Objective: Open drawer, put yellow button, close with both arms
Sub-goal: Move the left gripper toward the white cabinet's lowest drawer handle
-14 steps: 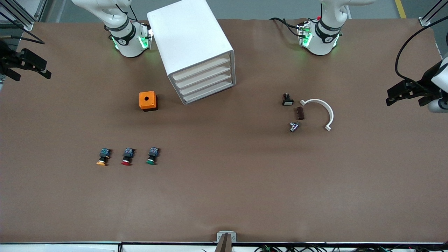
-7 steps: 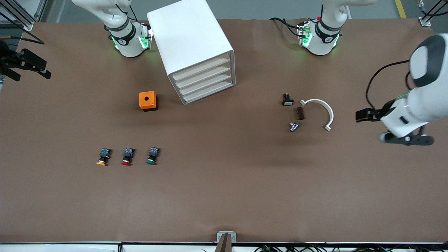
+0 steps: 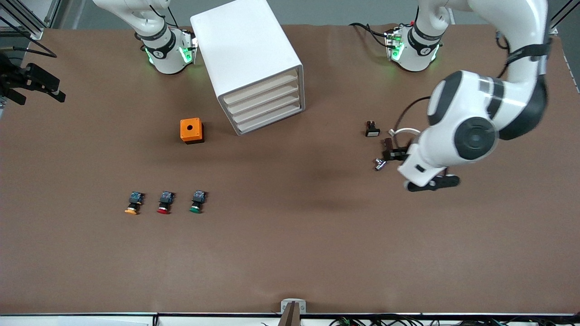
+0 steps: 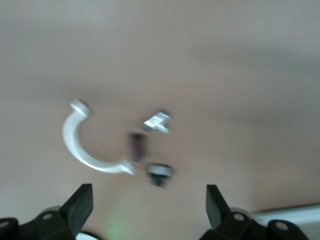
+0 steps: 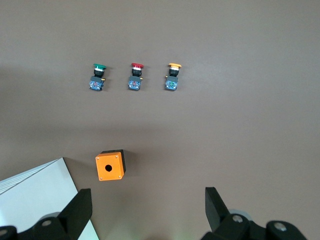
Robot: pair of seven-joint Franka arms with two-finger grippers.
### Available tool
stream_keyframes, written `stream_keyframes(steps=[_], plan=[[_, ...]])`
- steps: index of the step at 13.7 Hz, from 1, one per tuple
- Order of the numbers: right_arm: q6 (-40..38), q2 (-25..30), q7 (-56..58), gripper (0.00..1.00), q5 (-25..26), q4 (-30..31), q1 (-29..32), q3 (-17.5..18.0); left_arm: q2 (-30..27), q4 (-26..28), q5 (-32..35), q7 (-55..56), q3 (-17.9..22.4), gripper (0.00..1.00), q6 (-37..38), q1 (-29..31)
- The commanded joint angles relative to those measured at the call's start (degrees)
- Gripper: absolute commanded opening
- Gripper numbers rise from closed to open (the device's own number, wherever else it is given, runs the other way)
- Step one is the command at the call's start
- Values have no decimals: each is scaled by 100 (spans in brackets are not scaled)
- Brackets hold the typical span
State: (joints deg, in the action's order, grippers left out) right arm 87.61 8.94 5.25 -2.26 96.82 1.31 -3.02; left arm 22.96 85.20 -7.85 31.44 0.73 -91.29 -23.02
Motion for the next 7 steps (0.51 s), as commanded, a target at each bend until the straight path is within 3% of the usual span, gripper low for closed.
stream_keyframes(steps=[1, 5, 7], plan=[[72, 152, -252, 100, -81, 153, -25, 12, 532, -495, -959, 1297, 23, 99, 365, -194], [89, 152, -411, 100, -81, 144, -52, 38, 1007, -610, -2744, 3757, -46, 99, 515, -291], [81, 143, -402, 100, -73, 136, -43, 38, 1393, -898, -3430, 5163, -91, 99, 1093, -282]])
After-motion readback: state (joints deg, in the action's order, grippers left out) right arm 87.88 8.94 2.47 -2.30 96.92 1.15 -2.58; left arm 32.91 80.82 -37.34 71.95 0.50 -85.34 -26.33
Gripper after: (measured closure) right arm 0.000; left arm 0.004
